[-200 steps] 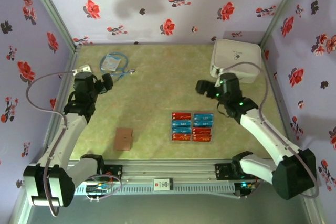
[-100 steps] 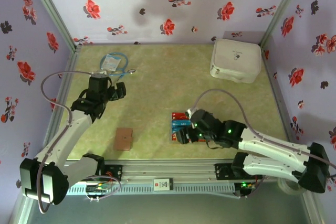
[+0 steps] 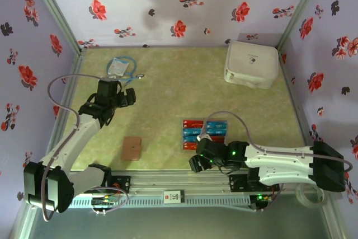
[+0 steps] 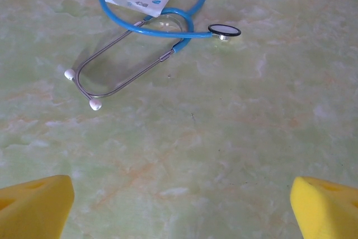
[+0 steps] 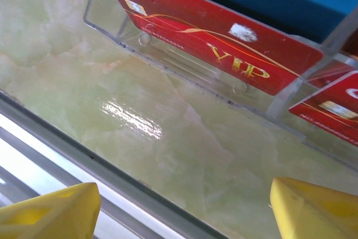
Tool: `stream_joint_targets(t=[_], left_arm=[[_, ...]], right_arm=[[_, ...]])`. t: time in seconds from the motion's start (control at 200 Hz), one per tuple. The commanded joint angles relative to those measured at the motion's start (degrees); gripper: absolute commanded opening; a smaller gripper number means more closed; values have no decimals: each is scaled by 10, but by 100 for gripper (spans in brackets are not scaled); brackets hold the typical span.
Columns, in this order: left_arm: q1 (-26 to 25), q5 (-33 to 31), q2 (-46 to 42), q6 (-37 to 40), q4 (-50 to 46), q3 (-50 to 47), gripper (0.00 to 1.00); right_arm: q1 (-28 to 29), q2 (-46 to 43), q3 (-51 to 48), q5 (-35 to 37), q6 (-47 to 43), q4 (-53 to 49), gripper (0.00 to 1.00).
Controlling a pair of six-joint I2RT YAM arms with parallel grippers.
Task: Put the credit cards into the card holder
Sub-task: Move the storage box to the center of the table.
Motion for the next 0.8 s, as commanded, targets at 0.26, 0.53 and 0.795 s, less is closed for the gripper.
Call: stream_joint_targets(t=[0.26,0.53,0.795], left_arm=[[-6,-9,11,-10,-6,21,100],[-6,-9,16,-14,-4,19,100],[-7,-9,17,-13,-5,15,100]], right_arm=[[7,98,27,55,-11,87,80],[-4,134,55,138,-26,95,80],[-85,168,72,152,-69,138,80]])
